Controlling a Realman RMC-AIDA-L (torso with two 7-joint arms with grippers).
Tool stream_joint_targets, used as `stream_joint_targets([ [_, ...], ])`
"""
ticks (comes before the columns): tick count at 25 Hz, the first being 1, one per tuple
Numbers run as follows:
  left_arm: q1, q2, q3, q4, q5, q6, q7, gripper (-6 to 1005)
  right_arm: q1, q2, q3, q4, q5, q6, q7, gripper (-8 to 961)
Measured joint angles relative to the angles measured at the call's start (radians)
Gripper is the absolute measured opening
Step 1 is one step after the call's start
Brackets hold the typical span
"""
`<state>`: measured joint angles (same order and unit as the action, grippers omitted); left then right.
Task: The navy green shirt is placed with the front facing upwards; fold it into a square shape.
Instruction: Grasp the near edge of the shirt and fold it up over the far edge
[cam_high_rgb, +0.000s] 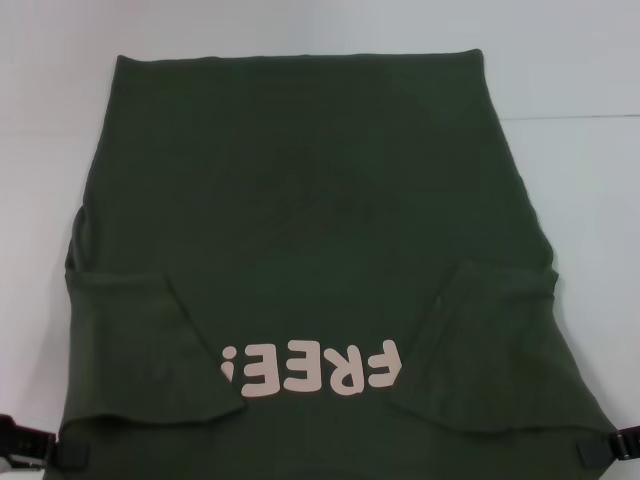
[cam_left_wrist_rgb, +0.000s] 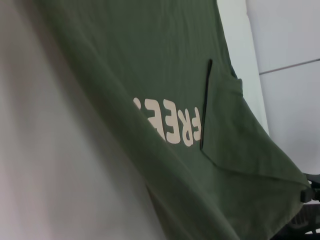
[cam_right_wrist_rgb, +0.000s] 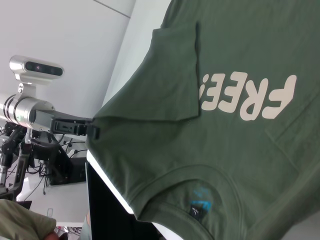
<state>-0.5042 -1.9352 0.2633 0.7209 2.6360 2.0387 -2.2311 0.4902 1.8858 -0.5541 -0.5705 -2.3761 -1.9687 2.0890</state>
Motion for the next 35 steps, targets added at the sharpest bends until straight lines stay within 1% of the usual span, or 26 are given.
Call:
stream_joint_targets([
  [4,0.005,-0.002,-0.003,-0.002,0.003,0.006,0.004,92,0.0,-0.002,0.004,0.0,0.001,0.002,0.0,59],
  [6,0.003,-0.001,-0.021,-0.002,-0.002,0.0,0.005,93,0.001,-0.002,0.023,-0.003,0.01,0.007,-0.001,60],
  [11,-0.001,0.008,-0.098,-0.001,-0.015,-0.047,0.014,94,0.001,-0.002,0.104,-0.007,0.02,0.032,-0.002,62],
  [16,0.007,0.012,-0.171,-0.008,-0.016,-0.103,0.024,96,-0.013,-0.003,0.2,-0.008,0.021,0.062,-0.004,64],
  [24,0.017,0.013,-0.229,-0.014,-0.042,-0.14,0.03,99,-0.028,-0.003,0.296,-0.002,0.022,0.1,-0.017,67],
  [30,0.031,0.011,-0.278,-0.024,-0.064,-0.172,0.028,101,-0.046,0.003,0.362,-0.001,0.022,0.115,-0.044,69],
  [35,0.036,0.009,-0.283,-0.05,-0.124,-0.211,0.029,103,-0.051,0.014,0.417,0.001,0.025,0.13,-0.077,70],
])
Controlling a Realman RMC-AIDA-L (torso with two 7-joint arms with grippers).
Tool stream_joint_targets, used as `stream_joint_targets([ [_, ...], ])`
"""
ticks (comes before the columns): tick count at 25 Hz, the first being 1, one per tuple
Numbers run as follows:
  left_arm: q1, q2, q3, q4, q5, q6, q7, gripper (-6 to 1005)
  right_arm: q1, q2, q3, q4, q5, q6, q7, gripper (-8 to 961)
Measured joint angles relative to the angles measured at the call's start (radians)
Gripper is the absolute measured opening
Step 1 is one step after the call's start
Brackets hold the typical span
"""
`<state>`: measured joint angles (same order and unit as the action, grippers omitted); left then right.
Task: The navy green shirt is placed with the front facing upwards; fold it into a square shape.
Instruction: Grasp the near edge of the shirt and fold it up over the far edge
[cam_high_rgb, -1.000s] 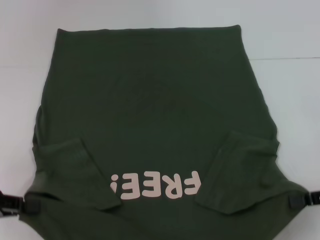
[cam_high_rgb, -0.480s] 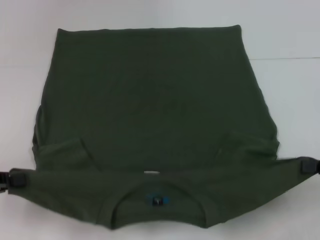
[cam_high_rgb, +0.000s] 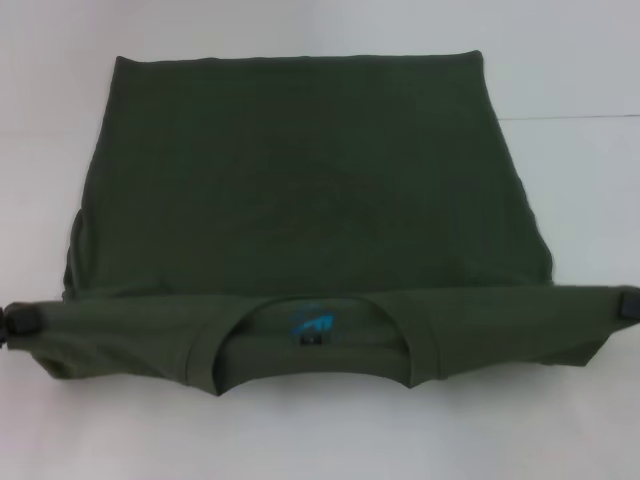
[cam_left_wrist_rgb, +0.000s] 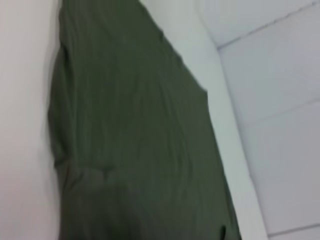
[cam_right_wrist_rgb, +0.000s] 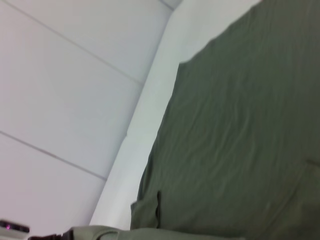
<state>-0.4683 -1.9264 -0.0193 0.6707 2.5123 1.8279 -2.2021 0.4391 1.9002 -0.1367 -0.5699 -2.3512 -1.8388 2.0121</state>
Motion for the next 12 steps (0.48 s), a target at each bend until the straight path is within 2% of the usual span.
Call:
stream_joint_targets([
  [12,-0.027,-0.013,0.011,-0.071,-0.101,-0.136,0.037,108,0.037,0.035,0.014,0.016,0.094,0.107,-0.018,75],
])
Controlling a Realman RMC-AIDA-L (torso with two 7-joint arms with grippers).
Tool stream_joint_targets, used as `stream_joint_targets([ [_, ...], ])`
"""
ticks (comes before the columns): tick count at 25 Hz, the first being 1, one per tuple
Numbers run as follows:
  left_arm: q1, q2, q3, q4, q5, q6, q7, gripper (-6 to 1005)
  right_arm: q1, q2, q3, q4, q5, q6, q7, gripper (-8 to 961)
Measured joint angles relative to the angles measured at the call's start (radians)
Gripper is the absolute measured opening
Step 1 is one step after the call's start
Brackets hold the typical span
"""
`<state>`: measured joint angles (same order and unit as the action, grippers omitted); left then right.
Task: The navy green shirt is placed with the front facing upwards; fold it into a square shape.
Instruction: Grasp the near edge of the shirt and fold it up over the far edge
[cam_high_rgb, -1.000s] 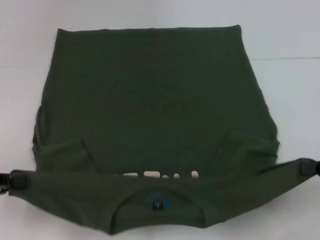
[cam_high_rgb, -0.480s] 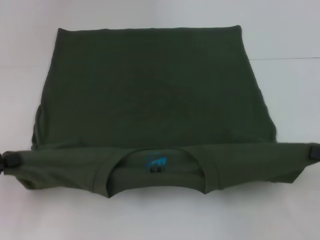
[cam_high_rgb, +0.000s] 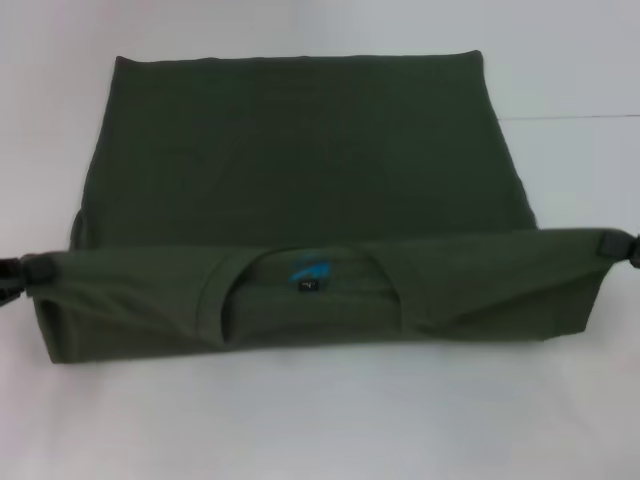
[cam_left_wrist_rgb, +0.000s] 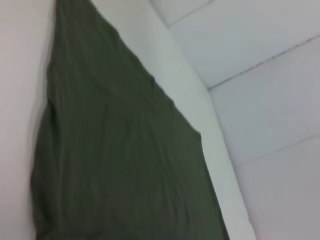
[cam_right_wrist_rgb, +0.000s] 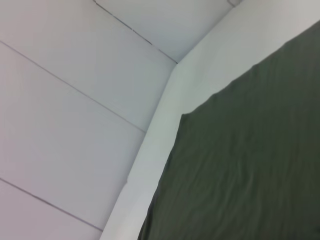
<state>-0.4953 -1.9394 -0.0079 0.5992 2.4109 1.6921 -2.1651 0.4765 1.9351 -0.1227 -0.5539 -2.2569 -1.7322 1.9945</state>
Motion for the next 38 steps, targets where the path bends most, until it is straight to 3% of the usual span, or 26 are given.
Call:
stream_joint_targets([
  [10,-0.064,-0.005,-0.001,-0.067,-0.073,-0.112,0.057,111,0.066,0.02,-0.004,0.0,0.038,0.129,0.0,78],
  [21,-0.153,-0.061,0.006,-0.081,-0.09,-0.294,0.115,115,0.107,0.036,-0.009,0.035,0.09,0.281,-0.001,82],
  [38,-0.245,-0.097,0.063,-0.137,-0.157,-0.527,0.178,122,0.163,0.078,-0.027,0.039,0.099,0.485,-0.017,88],
])
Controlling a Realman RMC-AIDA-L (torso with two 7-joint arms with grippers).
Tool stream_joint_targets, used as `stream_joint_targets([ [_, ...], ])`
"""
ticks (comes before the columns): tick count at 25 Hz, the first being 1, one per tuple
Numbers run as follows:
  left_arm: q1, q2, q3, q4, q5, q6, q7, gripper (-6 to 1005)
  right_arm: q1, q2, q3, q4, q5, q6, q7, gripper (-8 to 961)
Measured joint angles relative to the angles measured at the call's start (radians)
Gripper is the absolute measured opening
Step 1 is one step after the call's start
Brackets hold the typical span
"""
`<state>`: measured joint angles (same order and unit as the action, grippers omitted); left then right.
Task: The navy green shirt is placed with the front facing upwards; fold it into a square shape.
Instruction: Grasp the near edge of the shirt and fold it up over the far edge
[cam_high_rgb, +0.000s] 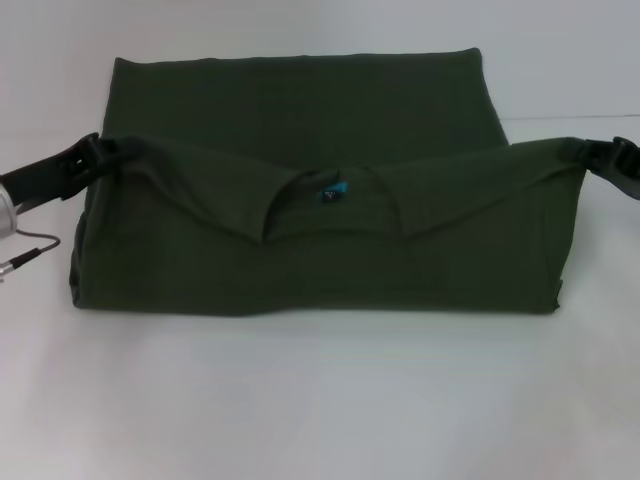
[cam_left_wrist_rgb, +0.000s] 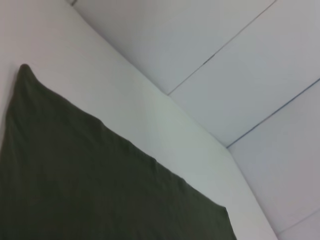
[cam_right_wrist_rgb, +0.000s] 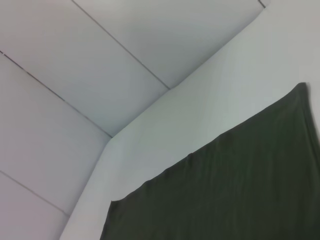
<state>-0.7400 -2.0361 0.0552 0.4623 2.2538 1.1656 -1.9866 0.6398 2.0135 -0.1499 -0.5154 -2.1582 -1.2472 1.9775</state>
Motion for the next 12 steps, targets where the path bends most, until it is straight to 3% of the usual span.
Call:
stream_joint_targets([
  [8,-0.023,-0.031,0.007,-0.004,-0.046,-0.078,0.046,125,0.033,0.017,-0.022,0.008,0.024,0.102,0.0,91],
  [12,-0.032,-0.058,0.035,-0.007,-0.052,-0.153,0.07,126,0.041,0.019,-0.066,0.036,0.037,0.167,0.0,92],
])
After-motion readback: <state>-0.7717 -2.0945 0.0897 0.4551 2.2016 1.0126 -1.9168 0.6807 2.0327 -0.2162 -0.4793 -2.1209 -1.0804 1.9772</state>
